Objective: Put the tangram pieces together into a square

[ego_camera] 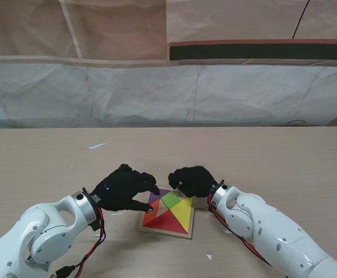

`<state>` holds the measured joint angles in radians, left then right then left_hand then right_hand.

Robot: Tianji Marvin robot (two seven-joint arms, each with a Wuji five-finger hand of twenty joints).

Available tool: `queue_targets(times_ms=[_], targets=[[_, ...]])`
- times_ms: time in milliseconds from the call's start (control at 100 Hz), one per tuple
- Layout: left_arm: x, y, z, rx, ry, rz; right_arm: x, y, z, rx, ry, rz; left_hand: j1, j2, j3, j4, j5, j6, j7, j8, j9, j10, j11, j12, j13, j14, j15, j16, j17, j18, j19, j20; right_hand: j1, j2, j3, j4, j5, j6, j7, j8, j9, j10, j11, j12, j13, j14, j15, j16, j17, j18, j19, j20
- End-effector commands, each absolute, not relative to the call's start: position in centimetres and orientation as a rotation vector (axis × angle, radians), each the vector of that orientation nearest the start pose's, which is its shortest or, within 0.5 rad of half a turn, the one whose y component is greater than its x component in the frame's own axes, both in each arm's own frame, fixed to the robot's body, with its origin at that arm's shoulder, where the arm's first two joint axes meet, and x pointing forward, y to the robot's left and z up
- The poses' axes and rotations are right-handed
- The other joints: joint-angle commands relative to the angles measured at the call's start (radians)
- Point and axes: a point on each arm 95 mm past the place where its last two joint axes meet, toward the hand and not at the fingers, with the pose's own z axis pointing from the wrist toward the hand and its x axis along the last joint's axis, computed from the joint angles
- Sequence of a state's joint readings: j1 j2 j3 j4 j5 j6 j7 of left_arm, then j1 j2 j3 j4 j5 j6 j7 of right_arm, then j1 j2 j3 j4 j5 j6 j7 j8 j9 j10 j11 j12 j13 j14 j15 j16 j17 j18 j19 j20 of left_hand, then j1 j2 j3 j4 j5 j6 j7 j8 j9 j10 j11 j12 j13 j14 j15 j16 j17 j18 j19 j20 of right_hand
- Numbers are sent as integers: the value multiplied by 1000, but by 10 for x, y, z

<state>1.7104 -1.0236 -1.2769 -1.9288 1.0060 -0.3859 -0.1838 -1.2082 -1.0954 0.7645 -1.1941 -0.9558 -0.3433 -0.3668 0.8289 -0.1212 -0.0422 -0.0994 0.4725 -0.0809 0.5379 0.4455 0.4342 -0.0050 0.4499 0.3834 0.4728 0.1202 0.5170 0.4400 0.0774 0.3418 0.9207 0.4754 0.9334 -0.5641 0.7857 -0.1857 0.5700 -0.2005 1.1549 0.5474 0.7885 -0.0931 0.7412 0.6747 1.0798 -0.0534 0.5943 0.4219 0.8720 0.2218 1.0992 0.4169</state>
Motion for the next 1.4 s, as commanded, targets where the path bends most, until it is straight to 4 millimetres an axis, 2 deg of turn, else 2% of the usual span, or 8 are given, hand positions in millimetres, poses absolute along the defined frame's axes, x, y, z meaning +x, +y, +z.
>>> queue_targets(times_ms=[0, 210, 450, 740, 950, 1090, 1210, 1390], targets=[[334, -48, -266, -832, 1909, -1730, 425, 77, -368, 844, 1777, 1861, 36, 47, 0, 28, 24, 2, 7, 11, 7, -22, -13, -3, 19, -19, 13, 12, 3, -12, 19, 10, 64, -16, 45, -1, 5, -4, 10, -8, 7, -4, 32, -19, 32, -70, 35, 15, 18, -288, 11, -37], [334, -48, -266, -830, 1906, -1731, 419, 78, -364, 914, 1800, 1909, 36, 47, 1, 28, 25, 3, 7, 11, 9, -22, -13, -3, 19, -19, 12, 12, 3, -10, 19, 9, 57, -19, 50, -3, 10, -11, 7, -5, 14, -8, 30, -21, 35, -71, 31, 24, 20, -293, 8, -37], [334, -48, -266, -834, 1910, -1729, 418, 78, -363, 866, 1826, 1918, 35, 47, 0, 28, 25, 2, 8, 11, 8, -21, -13, -3, 20, -18, 13, 12, 3, -11, 19, 9, 51, -17, 50, -3, 9, -19, 2, -6, 13, -11, 24, -21, 36, -74, 24, 31, 21, -296, 3, -34], [333, -48, -267, -837, 1909, -1727, 420, 76, -359, 749, 1907, 1908, 36, 47, 0, 28, 25, 2, 7, 11, 8, -22, -13, -3, 21, -19, 13, 13, 4, -13, 20, 10, 28, -12, 53, -3, 2, -60, -18, 0, 12, -47, -10, -14, 30, -90, 23, 37, 6, -312, -2, -16], [332, -48, -267, -842, 1911, -1725, 416, 75, -362, 827, 1894, 1885, 36, 47, 0, 28, 26, 2, 8, 11, 9, -21, -13, -3, 21, -19, 13, 13, 4, -12, 20, 10, 4, -2, 39, -1, -26, -32, -39, -16, -4, -23, -38, -3, 29, -84, 67, 47, 2, -285, 10, 27], [333, -48, -267, -842, 1912, -1727, 417, 76, -360, 798, 1915, 1878, 36, 47, 0, 28, 26, 2, 8, 11, 9, -21, -13, -3, 22, -20, 14, 13, 5, -14, 21, 10, 1, 11, 26, -1, -38, -33, -63, -32, -15, -31, -58, -3, 16, -96, 100, 56, 0, -285, 4, 40], [332, -48, -267, -842, 1913, -1726, 416, 77, -359, 793, 1930, 1856, 35, 47, 0, 28, 26, 2, 7, 11, 9, -22, -13, -3, 21, -18, 13, 13, 4, -13, 20, 10, -13, 22, 1, 5, -47, -22, -93, -60, -12, -26, -80, 10, 30, -126, 209, 70, 2, -269, 45, 126], [332, -48, -268, -846, 1913, -1724, 415, 79, -361, 822, 1907, 1829, 35, 47, 0, 28, 27, 2, 7, 11, 9, -23, -14, -3, 22, -18, 13, 13, 3, -12, 19, 10, -30, 32, -19, 10, -56, -11, -117, -83, -15, -24, -89, 15, 64, -169, 341, 105, 4, -252, 160, 198]])
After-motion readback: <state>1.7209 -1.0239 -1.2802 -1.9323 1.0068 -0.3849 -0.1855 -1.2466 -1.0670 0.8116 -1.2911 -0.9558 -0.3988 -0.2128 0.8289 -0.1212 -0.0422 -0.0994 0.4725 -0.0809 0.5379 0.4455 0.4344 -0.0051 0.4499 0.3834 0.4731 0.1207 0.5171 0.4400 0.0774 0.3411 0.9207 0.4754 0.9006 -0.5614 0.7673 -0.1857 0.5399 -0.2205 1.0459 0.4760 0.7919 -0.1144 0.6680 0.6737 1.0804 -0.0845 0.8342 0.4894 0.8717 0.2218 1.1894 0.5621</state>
